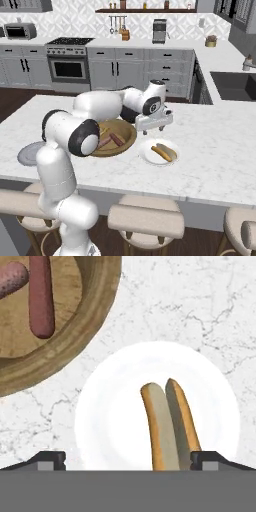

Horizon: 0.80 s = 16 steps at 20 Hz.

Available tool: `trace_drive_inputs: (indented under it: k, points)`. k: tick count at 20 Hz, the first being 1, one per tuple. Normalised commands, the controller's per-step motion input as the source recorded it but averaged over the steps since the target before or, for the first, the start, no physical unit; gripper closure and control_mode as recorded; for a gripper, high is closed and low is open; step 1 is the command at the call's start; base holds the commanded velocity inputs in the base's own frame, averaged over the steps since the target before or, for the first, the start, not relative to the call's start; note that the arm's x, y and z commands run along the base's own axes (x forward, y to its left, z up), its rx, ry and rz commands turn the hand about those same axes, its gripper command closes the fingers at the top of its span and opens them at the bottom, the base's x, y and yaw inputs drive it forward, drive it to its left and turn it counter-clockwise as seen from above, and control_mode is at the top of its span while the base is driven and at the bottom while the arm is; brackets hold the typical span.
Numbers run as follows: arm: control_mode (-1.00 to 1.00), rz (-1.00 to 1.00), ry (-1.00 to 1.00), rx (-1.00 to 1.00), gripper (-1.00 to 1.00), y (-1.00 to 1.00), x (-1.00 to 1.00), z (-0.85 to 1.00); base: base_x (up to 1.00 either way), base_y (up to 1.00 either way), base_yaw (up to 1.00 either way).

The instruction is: Place one bun and one sausage from the bowl on each plate.

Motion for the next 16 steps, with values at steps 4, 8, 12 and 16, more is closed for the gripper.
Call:
trace_drive_inputs:
  k: [4,8,12,16]
  points:
    - [-1.0,0.04,0.0,-0.07,-1.0,1.0,0.0,0.76,0.0,0.0,0.0]
    - [-1.0,0.01,0.06,-0.04,-1.0,1.0,0.0,0.48,0.0,0.0,0.0]
    - [-1.0,0.0,0.12,0.0,-1.0,1.0,0.0,-0.06,0.0,0.0,0.0]
    - [-1.0,0.0,0.14,0.02,-1.0,1.0,0.1,-0.2,0.0,0.0,0.0]
